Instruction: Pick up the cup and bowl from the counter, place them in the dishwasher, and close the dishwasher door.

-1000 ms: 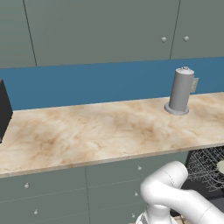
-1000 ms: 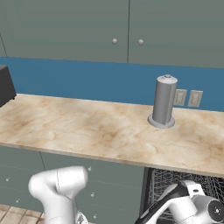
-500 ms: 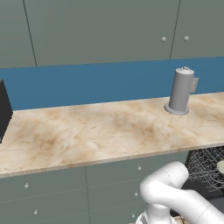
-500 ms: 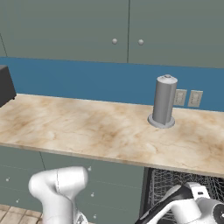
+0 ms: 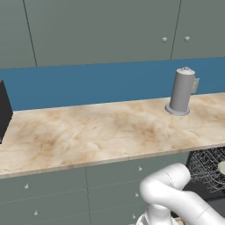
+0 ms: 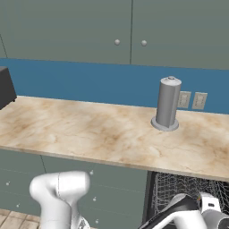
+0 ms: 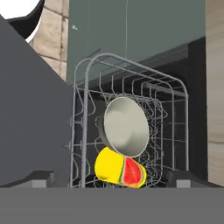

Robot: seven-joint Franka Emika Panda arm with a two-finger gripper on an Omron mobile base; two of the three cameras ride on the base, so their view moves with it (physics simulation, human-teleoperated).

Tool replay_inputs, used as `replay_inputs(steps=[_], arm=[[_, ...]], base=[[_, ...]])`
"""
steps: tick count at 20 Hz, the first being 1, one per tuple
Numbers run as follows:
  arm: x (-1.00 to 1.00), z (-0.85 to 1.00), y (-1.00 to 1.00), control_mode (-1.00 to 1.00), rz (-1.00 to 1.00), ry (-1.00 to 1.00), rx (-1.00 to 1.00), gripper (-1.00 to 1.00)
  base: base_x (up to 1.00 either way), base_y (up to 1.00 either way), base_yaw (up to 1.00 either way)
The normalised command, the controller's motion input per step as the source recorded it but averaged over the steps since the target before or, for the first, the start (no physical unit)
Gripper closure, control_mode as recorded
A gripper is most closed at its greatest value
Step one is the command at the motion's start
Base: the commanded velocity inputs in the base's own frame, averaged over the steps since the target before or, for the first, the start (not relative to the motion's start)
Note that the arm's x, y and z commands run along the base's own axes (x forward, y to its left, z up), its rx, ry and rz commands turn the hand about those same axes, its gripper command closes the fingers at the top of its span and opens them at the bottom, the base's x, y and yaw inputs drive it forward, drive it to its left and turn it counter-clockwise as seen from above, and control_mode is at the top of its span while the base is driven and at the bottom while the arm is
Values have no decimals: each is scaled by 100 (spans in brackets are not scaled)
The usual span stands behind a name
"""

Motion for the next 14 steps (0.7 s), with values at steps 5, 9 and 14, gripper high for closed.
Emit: replay_inputs(steps=[5,9,14], arm=[[-8,28,16,-100,-46,0,11,-100],[0,35,34,-100,-45,0,16,-100],[-5,21,15,-100,-35,0,35,-100]], base=[[0,0,0],[0,0,0],[0,0,0]])
